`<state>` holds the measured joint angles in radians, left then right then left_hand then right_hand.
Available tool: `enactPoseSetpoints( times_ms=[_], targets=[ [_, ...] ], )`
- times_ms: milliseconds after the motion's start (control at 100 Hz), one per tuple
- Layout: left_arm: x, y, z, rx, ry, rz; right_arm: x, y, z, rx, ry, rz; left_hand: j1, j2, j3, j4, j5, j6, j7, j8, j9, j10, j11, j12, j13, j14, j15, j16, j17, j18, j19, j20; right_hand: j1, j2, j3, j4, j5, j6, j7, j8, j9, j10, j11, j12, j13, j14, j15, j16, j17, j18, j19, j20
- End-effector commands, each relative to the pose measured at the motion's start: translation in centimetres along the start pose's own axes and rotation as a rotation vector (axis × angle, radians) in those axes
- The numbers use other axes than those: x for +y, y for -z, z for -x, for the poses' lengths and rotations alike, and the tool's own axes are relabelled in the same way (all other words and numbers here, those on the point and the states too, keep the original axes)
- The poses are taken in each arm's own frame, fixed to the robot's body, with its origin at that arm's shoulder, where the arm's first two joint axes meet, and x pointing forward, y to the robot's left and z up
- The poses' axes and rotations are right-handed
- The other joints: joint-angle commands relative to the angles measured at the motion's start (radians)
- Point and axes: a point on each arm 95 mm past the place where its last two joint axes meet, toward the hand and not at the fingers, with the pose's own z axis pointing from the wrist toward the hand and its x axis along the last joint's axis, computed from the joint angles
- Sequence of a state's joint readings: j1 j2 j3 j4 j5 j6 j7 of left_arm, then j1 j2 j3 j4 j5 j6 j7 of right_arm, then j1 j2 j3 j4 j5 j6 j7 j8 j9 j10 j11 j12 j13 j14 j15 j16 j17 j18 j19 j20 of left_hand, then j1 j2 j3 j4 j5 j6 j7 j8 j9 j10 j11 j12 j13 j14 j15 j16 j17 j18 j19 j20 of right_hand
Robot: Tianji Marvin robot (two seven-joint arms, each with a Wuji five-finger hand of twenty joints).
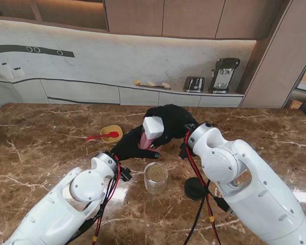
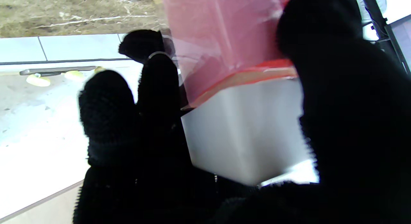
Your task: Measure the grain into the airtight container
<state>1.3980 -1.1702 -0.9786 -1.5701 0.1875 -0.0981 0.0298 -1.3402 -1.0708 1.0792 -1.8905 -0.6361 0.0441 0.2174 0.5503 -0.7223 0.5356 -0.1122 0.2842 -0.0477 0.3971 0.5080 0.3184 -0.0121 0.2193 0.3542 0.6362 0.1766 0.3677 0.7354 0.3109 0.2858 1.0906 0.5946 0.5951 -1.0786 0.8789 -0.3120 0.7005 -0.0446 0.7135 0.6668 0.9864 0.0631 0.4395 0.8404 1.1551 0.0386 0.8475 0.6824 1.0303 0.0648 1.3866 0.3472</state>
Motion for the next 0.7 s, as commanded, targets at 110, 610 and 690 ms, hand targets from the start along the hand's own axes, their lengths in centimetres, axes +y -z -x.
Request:
enactPoseSetpoints(
  times_ms=[110, 610, 690],
  targets=[
    [0.6, -0.1, -0.1, 0.033, 0.038, -0.042, -0.4, 0.0, -0.9, 0.020, -0.014, -0.015, 0.044, 0.000, 0.096, -0.012, 0.117, -0.090, 0.168, 0.107, 0.169, -0.050, 0.071, 0.067, 0.129, 0.001, 0.181, 0.166, 0.057, -0.001, 0.098, 0.052, 0.197, 0.166, 0.199, 0.056, 0.133, -0.151, 0.236, 0.037, 0.172, -0.104, 0.156, 0.071, 0.054, -0.004, 0.010, 0.025, 0.021, -0.036, 0.046, 0.016],
    [1.0, 0.4, 0.0, 0.052, 0.131, -0.090, -0.6, -0.9, -1.4, 0.053, 0.074, -0.062, 0.335, 0.210, 0.128, -0.027, 0.443, -0.220, 0.436, 0.050, 0.652, -0.014, 0.078, 0.367, 0.444, 0.027, 0.508, 0.289, 0.314, 0.040, 0.401, 0.065, 0.175, 0.174, 0.198, 0.053, 0.121, -0.150, 0.220, 0.019, 0.163, -0.106, 0.140, 0.061, 0.033, 0.000, 0.001, 0.025, 0.000, -0.033, 0.037, 0.016],
    [1.0, 0.5, 0.0, 0.054, 0.157, -0.088, -0.7, -1.0, -1.4, 0.057, 0.088, -0.078, 0.402, 0.248, 0.136, -0.038, 0.508, -0.212, 0.484, 0.021, 0.778, -0.007, 0.010, 0.445, 0.482, 0.033, 0.538, 0.277, 0.350, 0.052, 0.438, 0.042, 0.145, 0.168, 0.185, 0.041, 0.097, -0.140, 0.189, -0.006, 0.138, -0.104, 0.115, 0.047, -0.004, -0.004, -0.011, 0.024, -0.036, -0.030, 0.026, 0.017]
  ],
)
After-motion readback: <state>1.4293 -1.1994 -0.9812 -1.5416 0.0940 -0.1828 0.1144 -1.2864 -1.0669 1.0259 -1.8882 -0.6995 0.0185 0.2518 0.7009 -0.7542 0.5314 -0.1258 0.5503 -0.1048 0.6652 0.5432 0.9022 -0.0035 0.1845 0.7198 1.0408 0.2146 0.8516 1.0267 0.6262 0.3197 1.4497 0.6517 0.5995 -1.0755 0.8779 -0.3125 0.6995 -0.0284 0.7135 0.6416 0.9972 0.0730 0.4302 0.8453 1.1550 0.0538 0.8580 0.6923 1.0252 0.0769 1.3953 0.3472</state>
